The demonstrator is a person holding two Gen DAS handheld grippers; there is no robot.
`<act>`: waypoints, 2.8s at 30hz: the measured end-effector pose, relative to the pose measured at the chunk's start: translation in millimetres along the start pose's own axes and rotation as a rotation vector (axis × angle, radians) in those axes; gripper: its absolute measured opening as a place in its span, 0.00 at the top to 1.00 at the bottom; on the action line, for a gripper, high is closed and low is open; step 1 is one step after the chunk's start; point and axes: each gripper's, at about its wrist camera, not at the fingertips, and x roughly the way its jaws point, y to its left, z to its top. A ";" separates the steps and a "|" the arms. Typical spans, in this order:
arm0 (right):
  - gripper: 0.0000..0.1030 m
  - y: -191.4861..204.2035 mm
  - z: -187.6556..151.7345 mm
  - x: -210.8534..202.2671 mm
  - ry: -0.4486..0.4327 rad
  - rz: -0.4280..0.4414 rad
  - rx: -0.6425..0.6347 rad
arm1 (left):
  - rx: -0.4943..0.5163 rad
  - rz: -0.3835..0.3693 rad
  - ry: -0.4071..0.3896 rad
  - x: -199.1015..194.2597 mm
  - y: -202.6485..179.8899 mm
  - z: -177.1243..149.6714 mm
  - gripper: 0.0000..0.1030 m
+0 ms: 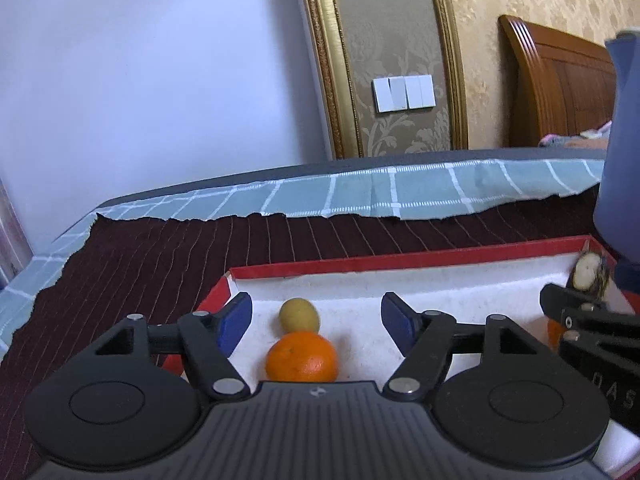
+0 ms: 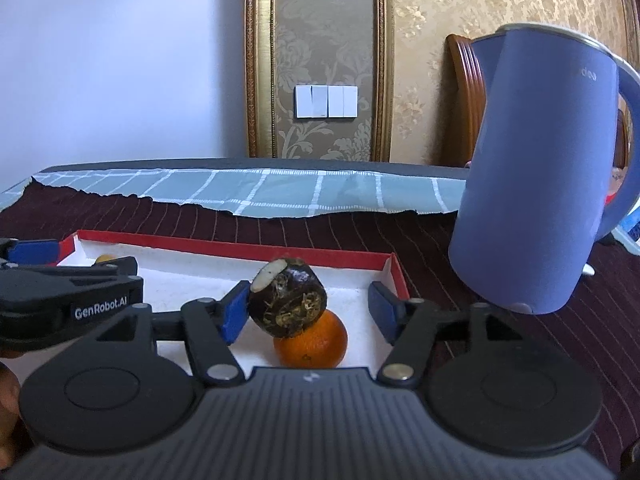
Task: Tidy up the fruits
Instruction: 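Open both grippers to drop the yellow and dark brown fruits into the tray, then grasp the dark cylindrical fruit with left gripper while right grasps green fruit, then lift the dark cylindrical fruit and green fruit and carry them over the tray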
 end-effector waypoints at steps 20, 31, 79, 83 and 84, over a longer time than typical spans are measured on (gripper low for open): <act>0.00 -1.4 -23.7 -47.9 -0.066 0.024 0.000 | -0.058 -0.013 -0.028 -102.6 56.7 -58.1 0.31; 0.00 -9.1 -63.7 -117.6 -0.048 0.003 0.076 | 0.036 -0.055 -0.079 -130.8 93.9 -110.2 0.22; 0.71 27.5 -91.9 -122.2 0.118 0.185 -0.160 | -0.106 -0.158 0.096 -89.2 113.2 -107.0 0.67; 0.71 25.2 -91.7 -128.6 0.101 0.169 -0.147 | -0.105 -0.142 0.077 -101.1 109.2 -107.4 0.67; 0.71 24.3 -91.4 -130.4 0.094 0.160 -0.139 | -0.096 -0.147 0.071 -105.5 105.5 -107.4 0.67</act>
